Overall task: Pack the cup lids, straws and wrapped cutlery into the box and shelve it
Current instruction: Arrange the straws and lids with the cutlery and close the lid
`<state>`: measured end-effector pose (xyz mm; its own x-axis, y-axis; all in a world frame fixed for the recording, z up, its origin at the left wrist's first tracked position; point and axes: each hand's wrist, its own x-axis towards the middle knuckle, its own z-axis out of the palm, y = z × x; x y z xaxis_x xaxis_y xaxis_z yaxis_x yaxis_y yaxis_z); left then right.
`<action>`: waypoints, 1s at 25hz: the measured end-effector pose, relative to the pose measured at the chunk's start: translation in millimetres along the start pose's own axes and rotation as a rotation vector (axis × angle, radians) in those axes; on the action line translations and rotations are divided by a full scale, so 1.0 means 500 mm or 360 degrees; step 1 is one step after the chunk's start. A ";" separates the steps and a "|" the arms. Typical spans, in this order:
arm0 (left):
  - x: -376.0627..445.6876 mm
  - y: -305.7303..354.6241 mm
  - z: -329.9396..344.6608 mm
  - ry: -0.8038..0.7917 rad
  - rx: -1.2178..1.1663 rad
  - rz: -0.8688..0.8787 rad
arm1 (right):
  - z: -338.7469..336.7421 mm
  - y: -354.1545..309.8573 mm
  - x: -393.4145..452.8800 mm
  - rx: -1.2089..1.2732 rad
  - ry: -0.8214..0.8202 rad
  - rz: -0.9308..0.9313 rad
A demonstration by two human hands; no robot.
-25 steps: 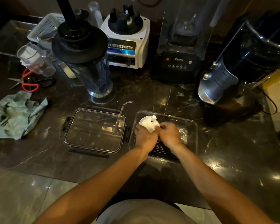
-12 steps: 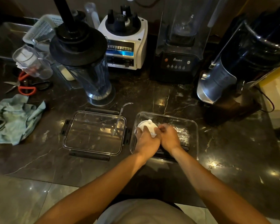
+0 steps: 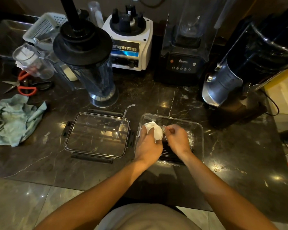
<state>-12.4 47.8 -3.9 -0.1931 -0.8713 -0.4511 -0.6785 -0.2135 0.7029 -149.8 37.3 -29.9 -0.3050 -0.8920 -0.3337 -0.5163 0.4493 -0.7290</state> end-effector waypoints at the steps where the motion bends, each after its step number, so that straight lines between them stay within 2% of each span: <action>1: -0.002 -0.002 -0.004 -0.0003 0.0068 0.0043 | -0.013 0.003 -0.002 -0.0212 0.0022 -0.0062; 4: -0.002 -0.007 -0.009 -0.0003 0.0294 0.0180 | -0.055 0.016 -0.005 -0.0942 -0.0125 -0.0209; 7: 0.008 -0.014 -0.006 -0.0037 0.0473 0.0305 | -0.083 0.035 -0.007 -0.1270 -0.0289 -0.0249; 16: 0.022 -0.037 0.002 -0.0062 0.0701 0.0513 | -0.092 0.062 0.003 -0.1476 -0.0257 -0.0316; 25: 0.007 -0.042 -0.015 -0.0091 0.0588 0.0516 | -0.084 0.062 0.003 -0.1543 -0.0161 -0.0272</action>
<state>6.4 45.9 -16.1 -0.4678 -0.8389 -0.2782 -0.7809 0.2449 0.5746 -200.0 51.7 -27.8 -0.1187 -0.9285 -0.3519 -0.9926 0.1203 0.0174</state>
